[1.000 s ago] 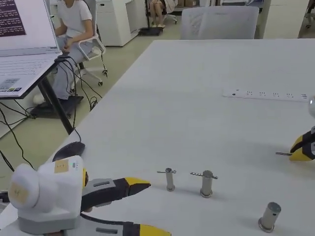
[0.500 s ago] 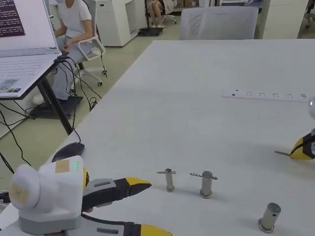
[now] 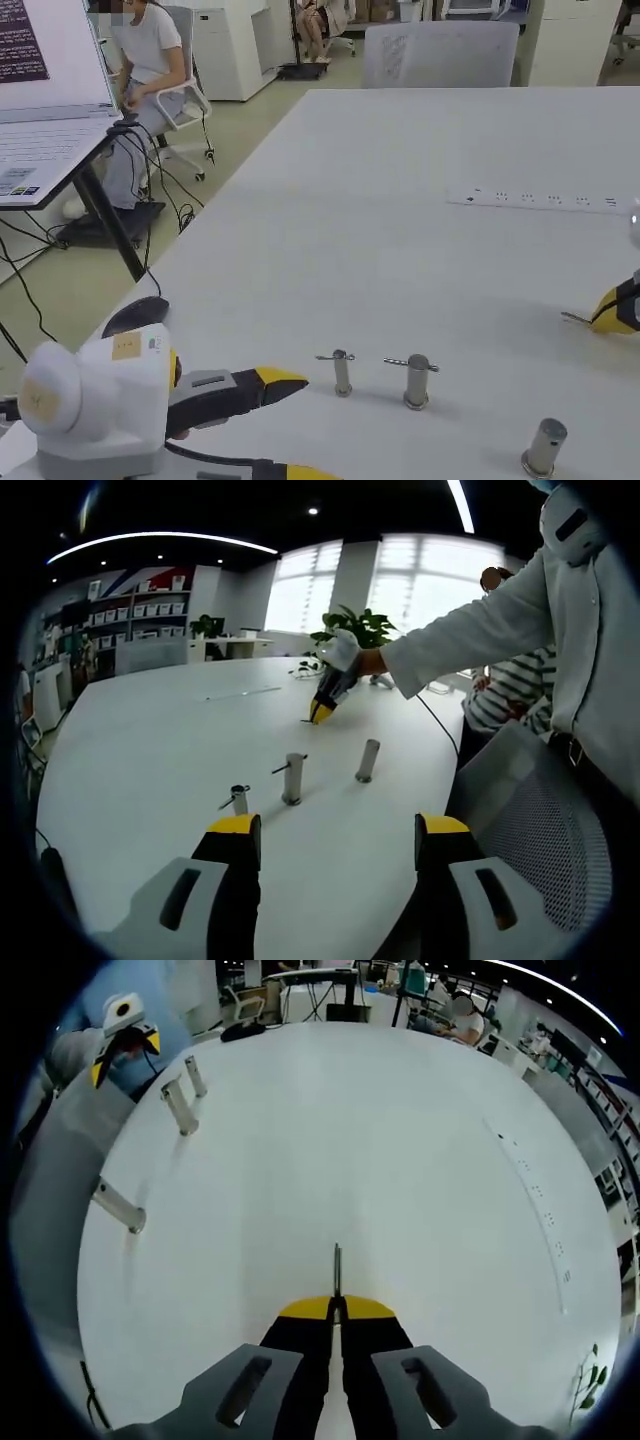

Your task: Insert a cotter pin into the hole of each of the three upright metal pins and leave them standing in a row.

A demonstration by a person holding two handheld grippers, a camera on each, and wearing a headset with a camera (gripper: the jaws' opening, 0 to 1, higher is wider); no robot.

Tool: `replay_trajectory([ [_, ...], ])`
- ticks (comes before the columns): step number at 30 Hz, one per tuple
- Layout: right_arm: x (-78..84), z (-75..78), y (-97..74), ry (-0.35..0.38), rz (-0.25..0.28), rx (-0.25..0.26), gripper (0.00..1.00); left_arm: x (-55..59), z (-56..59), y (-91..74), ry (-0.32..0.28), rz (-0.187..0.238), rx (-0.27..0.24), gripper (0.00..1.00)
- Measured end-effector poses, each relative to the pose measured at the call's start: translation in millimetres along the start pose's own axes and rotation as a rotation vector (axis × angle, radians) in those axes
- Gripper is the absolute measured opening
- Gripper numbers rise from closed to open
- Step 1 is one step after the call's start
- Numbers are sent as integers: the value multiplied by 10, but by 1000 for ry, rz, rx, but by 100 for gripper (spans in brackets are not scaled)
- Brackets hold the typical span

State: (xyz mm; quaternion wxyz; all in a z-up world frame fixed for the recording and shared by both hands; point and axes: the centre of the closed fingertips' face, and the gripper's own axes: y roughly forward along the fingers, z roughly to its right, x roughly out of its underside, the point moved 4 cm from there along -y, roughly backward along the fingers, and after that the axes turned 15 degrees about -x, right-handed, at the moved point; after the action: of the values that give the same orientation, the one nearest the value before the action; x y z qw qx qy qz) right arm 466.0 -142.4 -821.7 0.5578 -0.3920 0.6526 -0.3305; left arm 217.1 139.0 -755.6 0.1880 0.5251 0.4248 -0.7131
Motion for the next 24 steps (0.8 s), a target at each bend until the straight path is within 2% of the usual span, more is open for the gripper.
replay_trajectory([
  [9,-7,-137,-56,-24,-2,8,3,-49,53,47,9,12,18,61],
  [24,-138,-505,-258,-78,12,35,3,-206,196,176,42,38,67,61],
])
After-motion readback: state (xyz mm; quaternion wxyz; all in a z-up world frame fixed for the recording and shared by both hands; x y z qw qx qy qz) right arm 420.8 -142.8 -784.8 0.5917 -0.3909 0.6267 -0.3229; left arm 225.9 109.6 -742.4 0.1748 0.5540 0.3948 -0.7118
